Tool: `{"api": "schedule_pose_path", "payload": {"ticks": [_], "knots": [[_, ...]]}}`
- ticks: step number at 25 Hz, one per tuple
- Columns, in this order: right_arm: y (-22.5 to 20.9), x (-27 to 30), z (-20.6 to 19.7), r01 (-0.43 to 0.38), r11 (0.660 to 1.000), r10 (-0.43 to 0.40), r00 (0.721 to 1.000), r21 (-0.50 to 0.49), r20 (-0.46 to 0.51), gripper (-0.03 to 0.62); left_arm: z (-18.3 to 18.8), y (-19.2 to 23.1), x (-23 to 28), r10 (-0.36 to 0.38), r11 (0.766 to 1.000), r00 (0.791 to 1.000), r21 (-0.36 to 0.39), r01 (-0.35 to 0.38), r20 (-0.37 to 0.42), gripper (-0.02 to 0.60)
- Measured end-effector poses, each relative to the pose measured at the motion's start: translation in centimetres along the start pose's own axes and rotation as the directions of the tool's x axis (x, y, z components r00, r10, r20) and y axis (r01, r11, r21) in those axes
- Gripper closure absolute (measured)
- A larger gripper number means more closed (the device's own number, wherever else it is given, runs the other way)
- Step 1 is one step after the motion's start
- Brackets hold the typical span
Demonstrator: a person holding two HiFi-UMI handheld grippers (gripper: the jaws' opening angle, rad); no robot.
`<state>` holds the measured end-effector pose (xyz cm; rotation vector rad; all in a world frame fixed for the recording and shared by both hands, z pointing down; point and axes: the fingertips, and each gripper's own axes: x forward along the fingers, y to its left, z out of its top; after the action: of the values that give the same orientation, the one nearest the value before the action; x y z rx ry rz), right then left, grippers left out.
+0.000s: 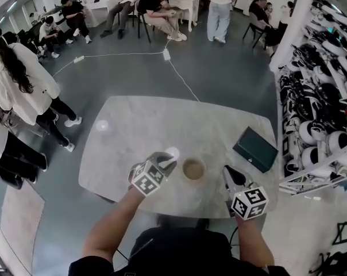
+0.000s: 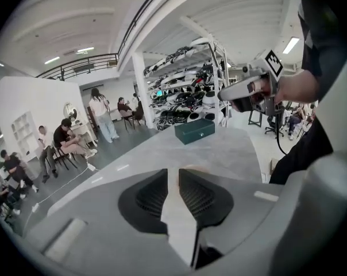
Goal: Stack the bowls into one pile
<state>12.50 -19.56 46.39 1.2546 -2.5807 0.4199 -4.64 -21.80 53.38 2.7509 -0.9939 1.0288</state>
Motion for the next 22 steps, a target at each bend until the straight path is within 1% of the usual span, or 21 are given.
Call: {"api": "schedule_pose_path", "payload": {"ticks": [2, 4, 7, 9, 11, 14, 18, 20, 22], "knots": [[1.9, 0.8, 0.4, 0.010, 1.000, -0.010, 1.000, -0.010, 0.002, 0.589, 0.0, 1.5, -2.5, -0.004, 1.000, 0.998, -0.024, 0.005, 0.064, 0.529], [3.6, 1.3, 0.8, 0.016, 1.000, -0.016, 1.000, -0.010, 0.011, 0.589, -0.1, 2.4, -4.7, -0.003, 0.999, 0.994, -0.044, 0.008, 0.111, 0.545], [5.5, 1.6, 1.2, 0.009, 1.000, -0.009, 1.000, -0.002, 0.020, 0.589, -0.2, 3.5, -7.3, 0.022, 0.997, 0.986, -0.082, -0.009, 0.165, 0.555], [6.6, 1.7, 1.3, -0.002, 1.000, 0.002, 1.000, -0.013, 0.014, 0.589, -0.4, 3.9, -8.8, 0.044, 0.993, 0.978, -0.118, -0.020, 0.203, 0.558], [7.1, 1.7, 1.5, -0.007, 0.999, 0.007, 1.000, -0.035, 0.008, 0.589, -0.4, 4.2, -10.1, 0.069, 0.986, 0.966, -0.162, -0.030, 0.247, 0.566], [6.8, 1.4, 2.3, -0.010, 0.999, 0.011, 1.000, -0.050, 0.022, 0.589, 0.0, 4.4, -11.5, 0.117, 0.972, 0.944, -0.232, -0.045, 0.307, 0.571], [5.3, 0.6, 4.4, -0.009, 1.000, 0.011, 0.997, -0.027, 0.081, 0.590, 1.6, 4.0, -12.5, 0.158, 0.941, 0.919, -0.337, -0.029, 0.360, 0.571], [4.7, 0.1, 5.6, -0.017, 0.999, 0.021, 0.994, -0.031, 0.109, 0.590, 3.0, 3.8, -13.2, 0.186, 0.932, 0.904, -0.361, -0.038, 0.385, 0.572], [4.1, -0.4, 6.6, -0.036, 0.998, 0.042, 0.991, -0.055, 0.123, 0.591, 4.7, 3.8, -13.7, 0.220, 0.927, 0.882, -0.369, -0.057, 0.416, 0.572]]}}
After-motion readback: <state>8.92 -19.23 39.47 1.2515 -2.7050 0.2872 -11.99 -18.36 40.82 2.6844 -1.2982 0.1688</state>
